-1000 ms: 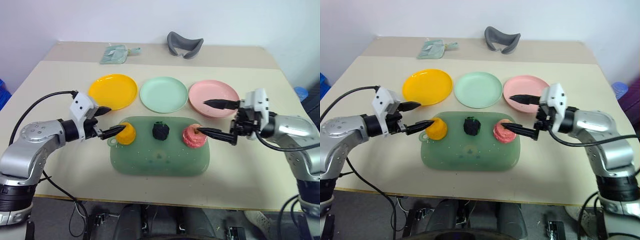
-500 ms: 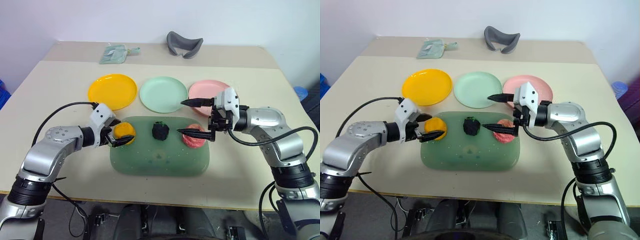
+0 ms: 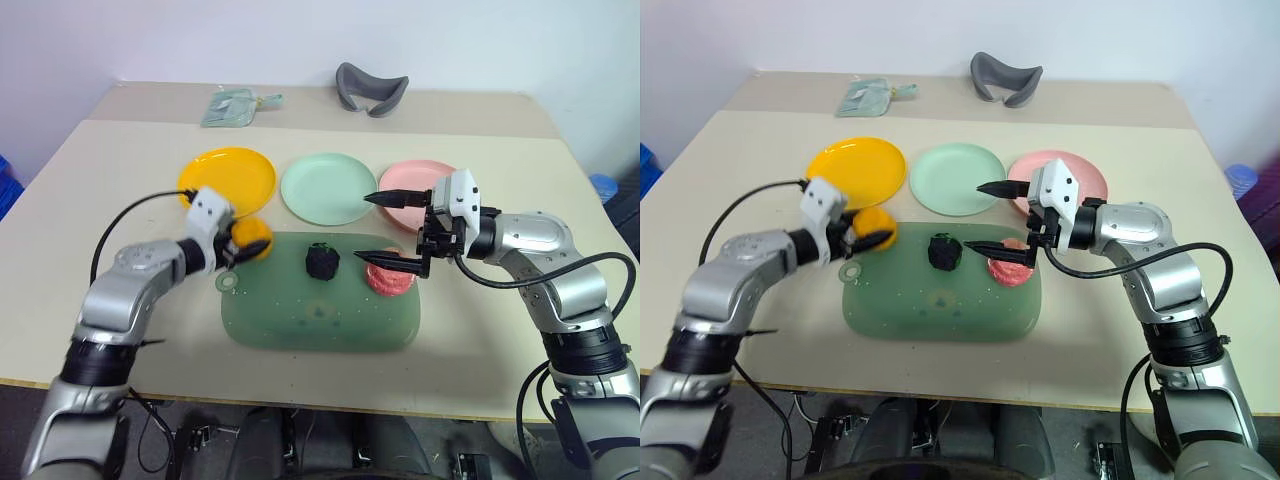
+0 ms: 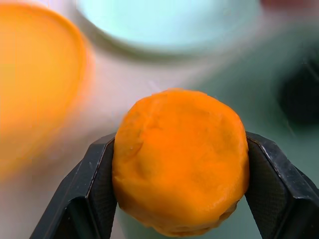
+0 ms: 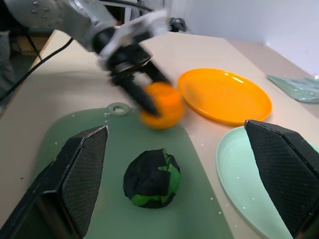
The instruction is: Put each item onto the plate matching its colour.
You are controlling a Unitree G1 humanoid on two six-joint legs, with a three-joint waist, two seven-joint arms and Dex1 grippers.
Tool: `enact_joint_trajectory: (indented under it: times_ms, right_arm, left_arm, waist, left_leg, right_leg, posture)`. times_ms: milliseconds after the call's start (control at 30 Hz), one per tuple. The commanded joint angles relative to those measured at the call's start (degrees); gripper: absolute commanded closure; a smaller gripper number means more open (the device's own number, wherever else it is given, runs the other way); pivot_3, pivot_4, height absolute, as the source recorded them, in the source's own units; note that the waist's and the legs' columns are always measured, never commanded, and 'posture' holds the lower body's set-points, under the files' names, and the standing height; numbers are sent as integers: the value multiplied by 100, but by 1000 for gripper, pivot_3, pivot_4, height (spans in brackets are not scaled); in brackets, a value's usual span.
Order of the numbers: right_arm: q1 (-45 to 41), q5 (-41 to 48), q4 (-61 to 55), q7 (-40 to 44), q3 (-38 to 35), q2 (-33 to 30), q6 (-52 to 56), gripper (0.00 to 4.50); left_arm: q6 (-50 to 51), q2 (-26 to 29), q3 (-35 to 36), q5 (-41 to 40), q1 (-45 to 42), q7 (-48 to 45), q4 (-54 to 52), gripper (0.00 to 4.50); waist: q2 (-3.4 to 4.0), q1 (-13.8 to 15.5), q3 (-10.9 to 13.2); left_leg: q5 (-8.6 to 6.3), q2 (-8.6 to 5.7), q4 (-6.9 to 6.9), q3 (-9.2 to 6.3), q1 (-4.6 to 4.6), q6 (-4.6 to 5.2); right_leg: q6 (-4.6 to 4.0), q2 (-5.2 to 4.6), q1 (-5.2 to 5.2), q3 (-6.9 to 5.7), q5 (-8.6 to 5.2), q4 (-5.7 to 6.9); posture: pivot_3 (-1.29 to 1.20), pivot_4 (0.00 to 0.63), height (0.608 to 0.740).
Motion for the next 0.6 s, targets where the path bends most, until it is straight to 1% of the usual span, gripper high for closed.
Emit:
enact_joint_trajectory:
  times_ms: [33, 167, 300, 367, 400, 433, 500, 567, 600]
  right_arm:
    - [-113, -44, 43, -108, -155, 92, -168, 0]
    - [-211, -189, 257, -222, -135, 222, -325, 0]
    - [-275, -299, 442, -253, -129, 307, -458, 0]
    - [-279, -325, 470, -260, -134, 322, -488, 0]
    - [-267, -331, 469, -265, -139, 324, -497, 0]
    - [-256, -338, 469, -272, -142, 323, -506, 0]
    - [-230, -354, 450, -293, -147, 321, -512, 0]
    - [-183, -361, 386, -350, -162, 324, -484, 0]
    - [-153, -358, 341, -377, -165, 325, -469, 0]
  left_arm:
    - [-436, -245, 452, 463, -777, 1077, 973, 1644]
    - [-1307, -714, 546, 908, -1696, 1935, 2716, 1644]
    - [-2169, -1057, 634, 1034, -2322, 2214, 4174, 1644]
    - [-2410, -1133, 646, 1033, -2495, 2179, 4602, 687]
    - [-2482, -1151, 631, 1041, -2537, 2141, 4722, 404]
    - [-2534, -1154, 603, 1057, -2557, 2093, 4783, 20]
    - [-2555, -1155, 576, 1022, -2530, 1904, 4742, 20]
    - [-2514, -1027, 459, 1093, -2174, 1726, 4022, 20]
    - [-2337, -969, 477, 964, -1933, 1512, 3509, 20]
  waist:
    - [-3, -18, 1]
    - [-4, -25, 2]
    - [-13, -33, 7]
    - [-22, -34, 13]
    - [-27, -36, 16]
    - [-29, -38, 17]
    - [-30, -41, 18]
    - [-30, -50, 18]
    - [-30, -67, 18]
  left_leg:
    - [0, 0, 0, 0, 0, 0]
    - [0, -2, -6, 6, 0, 0]
    - [0, -2, -4, 16, 0, 0]
    - [0, -2, -5, 16, -1, -1]
    - [1, -2, -6, 17, -2, -1]
    - [1, -2, -7, 17, -3, -1]
    - [1, -2, -7, 19, -3, -1]
    - [1, -1, -8, 18, -3, -2]
    - [2, -1, -10, 19, -3, -3]
  right_leg:
    - [0, 0, 0, 0, 0, -1]
    - [1, 0, -1, -2, 0, -3]
    - [1, 0, -2, -4, 0, -4]
    - [1, 0, -3, -5, 0, -3]
    - [1, 0, -5, -6, 0, -3]
    - [1, 0, -5, -6, 0, -3]
    - [1, 0, -6, -6, 0, -3]
    - [1, 1, -6, -6, 0, -3]
    - [1, 1, -7, -6, 0, -3]
  posture:
    - [0, 150, 740]
    - [0, 150, 740]
    - [0, 150, 740]
    - [0, 150, 740]
    - [0, 150, 740]
    - [0, 150, 740]
    - [0, 150, 740]
    - [0, 150, 740]
    - [0, 150, 740]
